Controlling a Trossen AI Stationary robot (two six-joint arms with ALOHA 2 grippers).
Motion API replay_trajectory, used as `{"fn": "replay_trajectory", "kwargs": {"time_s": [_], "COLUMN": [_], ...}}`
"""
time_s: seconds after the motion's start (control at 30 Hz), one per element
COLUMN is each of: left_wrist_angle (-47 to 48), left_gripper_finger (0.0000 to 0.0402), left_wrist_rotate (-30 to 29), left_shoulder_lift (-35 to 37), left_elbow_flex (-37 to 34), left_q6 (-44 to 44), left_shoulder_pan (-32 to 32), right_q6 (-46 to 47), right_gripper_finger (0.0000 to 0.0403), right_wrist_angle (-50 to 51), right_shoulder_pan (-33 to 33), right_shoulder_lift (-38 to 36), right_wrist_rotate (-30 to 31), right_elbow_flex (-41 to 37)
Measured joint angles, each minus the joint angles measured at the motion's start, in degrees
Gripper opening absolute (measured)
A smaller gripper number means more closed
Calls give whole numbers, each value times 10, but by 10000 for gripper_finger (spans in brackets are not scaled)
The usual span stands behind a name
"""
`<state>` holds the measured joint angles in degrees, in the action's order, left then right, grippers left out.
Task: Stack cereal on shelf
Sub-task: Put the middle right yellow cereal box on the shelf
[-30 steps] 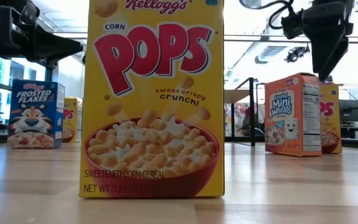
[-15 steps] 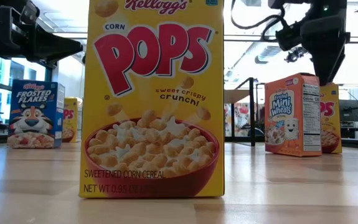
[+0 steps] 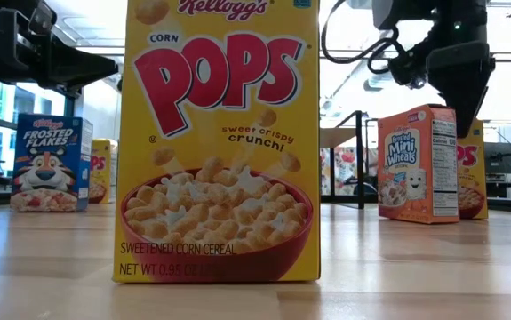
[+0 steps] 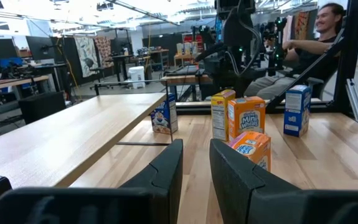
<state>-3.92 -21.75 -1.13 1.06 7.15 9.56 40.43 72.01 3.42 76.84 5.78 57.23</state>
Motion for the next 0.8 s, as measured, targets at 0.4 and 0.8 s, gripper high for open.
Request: {"fn": "replay_trajectory", "kwargs": {"time_s": [0.4, 0.8], "left_wrist_angle": [0, 0], "left_gripper_finger": [72, 72], "left_wrist_rotate": [0, 0], "left_shoulder_lift": [0, 0], "left_elbow_flex": [0, 0], "left_q6": [0, 0], "left_shoulder_pan": [0, 0], "right_q6": [0, 3], "right_gripper_finger": [305, 262], "right_wrist_angle": [0, 0], "right_shoulder_pan": [0, 0], "right_shoulder_lift": [4, 4], "right_wrist_rotate": [0, 1], "right_elbow_flex": [0, 0]}}
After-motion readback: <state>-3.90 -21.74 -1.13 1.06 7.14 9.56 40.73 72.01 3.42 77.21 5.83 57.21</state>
